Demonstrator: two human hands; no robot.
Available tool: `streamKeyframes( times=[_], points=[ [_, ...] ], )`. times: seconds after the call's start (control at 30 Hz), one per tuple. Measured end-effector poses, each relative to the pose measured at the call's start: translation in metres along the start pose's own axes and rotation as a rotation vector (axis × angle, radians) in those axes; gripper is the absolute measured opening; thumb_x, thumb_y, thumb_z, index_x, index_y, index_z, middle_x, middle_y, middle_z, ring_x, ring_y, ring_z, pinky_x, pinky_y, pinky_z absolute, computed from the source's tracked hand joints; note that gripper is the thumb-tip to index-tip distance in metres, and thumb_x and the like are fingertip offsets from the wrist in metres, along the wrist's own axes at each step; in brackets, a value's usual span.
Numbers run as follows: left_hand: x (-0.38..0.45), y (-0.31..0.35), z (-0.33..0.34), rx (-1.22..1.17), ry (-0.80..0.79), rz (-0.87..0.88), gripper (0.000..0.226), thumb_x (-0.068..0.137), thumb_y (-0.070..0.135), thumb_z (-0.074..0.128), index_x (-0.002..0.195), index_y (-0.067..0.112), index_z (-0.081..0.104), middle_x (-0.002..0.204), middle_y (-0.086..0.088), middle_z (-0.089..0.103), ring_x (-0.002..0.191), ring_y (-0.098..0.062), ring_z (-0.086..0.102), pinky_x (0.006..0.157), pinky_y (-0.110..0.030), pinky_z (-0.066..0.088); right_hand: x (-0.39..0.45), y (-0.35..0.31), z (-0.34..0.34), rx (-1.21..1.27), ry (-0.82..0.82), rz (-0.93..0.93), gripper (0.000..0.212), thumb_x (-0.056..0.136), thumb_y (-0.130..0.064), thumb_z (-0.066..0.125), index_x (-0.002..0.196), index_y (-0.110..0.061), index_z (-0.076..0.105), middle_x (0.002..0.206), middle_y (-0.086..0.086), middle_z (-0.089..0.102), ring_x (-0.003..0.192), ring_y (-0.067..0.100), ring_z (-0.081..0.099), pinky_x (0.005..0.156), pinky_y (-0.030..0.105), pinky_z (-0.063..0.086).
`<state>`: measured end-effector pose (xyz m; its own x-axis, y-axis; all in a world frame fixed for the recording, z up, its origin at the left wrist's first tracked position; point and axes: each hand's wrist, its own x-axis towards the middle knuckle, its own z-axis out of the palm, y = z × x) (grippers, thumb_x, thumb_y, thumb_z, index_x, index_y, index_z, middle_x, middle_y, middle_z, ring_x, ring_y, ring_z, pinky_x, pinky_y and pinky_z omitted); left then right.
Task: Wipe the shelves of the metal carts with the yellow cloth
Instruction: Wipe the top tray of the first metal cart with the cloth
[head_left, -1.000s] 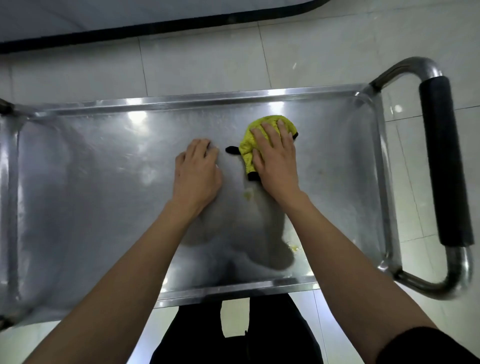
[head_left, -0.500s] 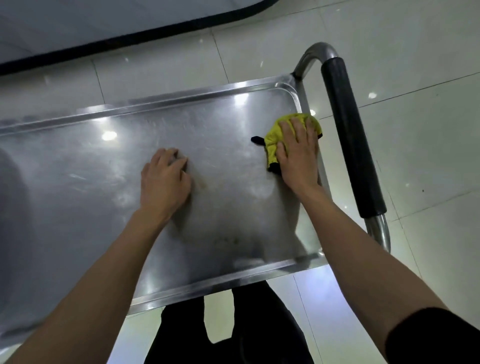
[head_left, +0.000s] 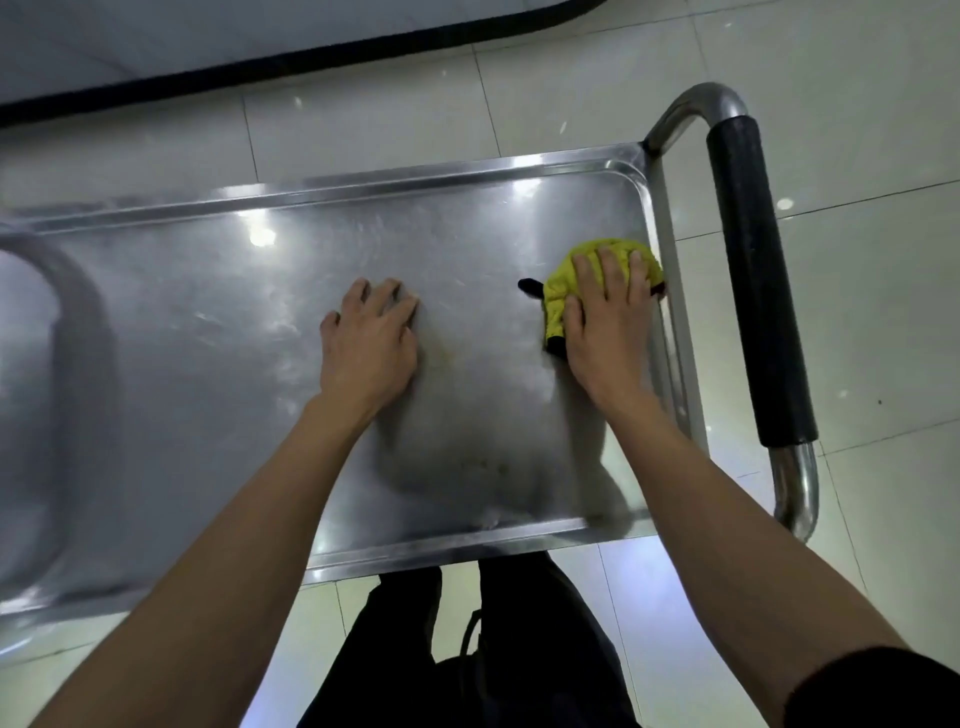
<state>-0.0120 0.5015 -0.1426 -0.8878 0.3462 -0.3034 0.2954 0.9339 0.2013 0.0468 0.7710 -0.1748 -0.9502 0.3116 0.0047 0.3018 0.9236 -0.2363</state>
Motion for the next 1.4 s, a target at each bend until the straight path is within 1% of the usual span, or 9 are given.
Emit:
streamKeyframes(
  times=[0.07, 0.23, 0.33, 0.47, 0.63, 0.8, 0.97, 1.23, 1.4],
  points=[
    [-0.01, -0.013, 0.0, -0.078, 0.032, 0.015, 0.042, 0.095, 0.02, 0.048, 0.135, 0.014, 0.057, 0.149, -0.007, 0.044, 0.141, -0.032, 0.033, 0.106, -0.053, 0.04, -0.011, -0.021, 0.005, 0.022, 0.002, -0.035, 0.046, 0.101, -0.029, 0.042, 0.146, -0.021, 0.045, 0.155, 0.009, 0.037, 0.146, 0.042, 0.021, 0.12, 0.052, 0.017],
    [-0.053, -0.054, 0.001, -0.119, 0.166, -0.103, 0.034, 0.091, 0.013, 0.053, 0.121, 0.009, 0.066, 0.134, -0.013, 0.055, 0.129, -0.035, 0.044, 0.1, -0.051, 0.04, -0.038, -0.088, 0.021, 0.058, -0.023, -0.111, 0.043, 0.101, -0.027, 0.042, 0.144, -0.022, 0.048, 0.155, 0.006, 0.037, 0.146, 0.039, 0.021, 0.119, 0.051, 0.018],
    [-0.074, -0.079, 0.008, -0.126, 0.122, -0.111, 0.033, 0.094, 0.014, 0.051, 0.121, 0.006, 0.067, 0.135, -0.011, 0.055, 0.129, -0.034, 0.044, 0.1, -0.05, 0.041, -0.053, -0.131, 0.031, 0.105, -0.051, -0.166, 0.042, 0.101, -0.026, 0.044, 0.143, -0.021, 0.05, 0.155, 0.007, 0.038, 0.147, 0.04, 0.02, 0.118, 0.053, 0.018],
    [-0.087, -0.101, 0.016, -0.131, 0.108, -0.005, 0.038, 0.089, 0.009, 0.049, 0.123, 0.003, 0.065, 0.138, -0.013, 0.054, 0.129, -0.034, 0.047, 0.097, -0.047, 0.045, -0.074, -0.19, 0.047, 0.106, -0.145, -0.29, 0.043, 0.101, -0.029, 0.042, 0.143, -0.025, 0.048, 0.157, 0.004, 0.034, 0.15, 0.036, 0.014, 0.12, 0.052, 0.013],
    [-0.089, -0.113, 0.022, -0.099, 0.072, 0.047, 0.048, 0.09, 0.007, 0.039, 0.134, 0.007, 0.058, 0.145, -0.012, 0.049, 0.139, -0.033, 0.039, 0.107, -0.045, 0.039, -0.093, -0.214, 0.055, 0.092, -0.198, -0.399, 0.047, 0.099, -0.031, 0.042, 0.146, -0.027, 0.045, 0.159, 0.002, 0.031, 0.151, 0.033, 0.012, 0.121, 0.049, 0.012],
    [-0.094, -0.111, 0.023, -0.103, 0.073, 0.044, 0.044, 0.092, 0.006, 0.042, 0.133, 0.006, 0.057, 0.148, -0.011, 0.046, 0.143, -0.032, 0.034, 0.11, -0.047, 0.036, -0.095, -0.206, 0.048, 0.086, -0.2, -0.395, 0.048, 0.098, -0.028, 0.046, 0.146, -0.025, 0.045, 0.158, 0.004, 0.032, 0.151, 0.034, 0.013, 0.12, 0.05, 0.015],
    [-0.093, -0.089, 0.02, -0.128, 0.084, -0.029, 0.033, 0.091, 0.015, 0.048, 0.119, 0.002, 0.059, 0.137, -0.015, 0.05, 0.131, -0.036, 0.041, 0.106, -0.049, 0.039, -0.098, -0.171, 0.04, 0.1, -0.164, -0.311, 0.045, 0.099, -0.026, 0.047, 0.144, -0.026, 0.048, 0.157, 0.003, 0.034, 0.15, 0.034, 0.014, 0.119, 0.05, 0.018],
    [-0.08, 0.011, 0.028, -0.094, 0.057, 0.046, 0.037, 0.094, 0.018, 0.046, 0.128, 0.01, 0.058, 0.143, -0.009, 0.047, 0.136, -0.03, 0.037, 0.106, -0.047, 0.035, -0.087, -0.054, 0.012, 0.067, -0.093, -0.167, 0.046, 0.098, -0.027, 0.047, 0.144, -0.023, 0.048, 0.157, 0.004, 0.035, 0.147, 0.037, 0.02, 0.118, 0.049, 0.019],
    [-0.067, 0.079, 0.036, -0.08, 0.027, 0.113, 0.037, 0.096, 0.022, 0.044, 0.13, 0.014, 0.056, 0.144, -0.007, 0.044, 0.138, -0.028, 0.033, 0.108, -0.046, 0.033, -0.083, 0.033, -0.008, 0.03, -0.076, -0.058, 0.049, 0.099, -0.029, 0.044, 0.148, -0.026, 0.04, 0.159, 0.004, 0.029, 0.149, 0.035, 0.015, 0.121, 0.048, 0.015]
  ],
)
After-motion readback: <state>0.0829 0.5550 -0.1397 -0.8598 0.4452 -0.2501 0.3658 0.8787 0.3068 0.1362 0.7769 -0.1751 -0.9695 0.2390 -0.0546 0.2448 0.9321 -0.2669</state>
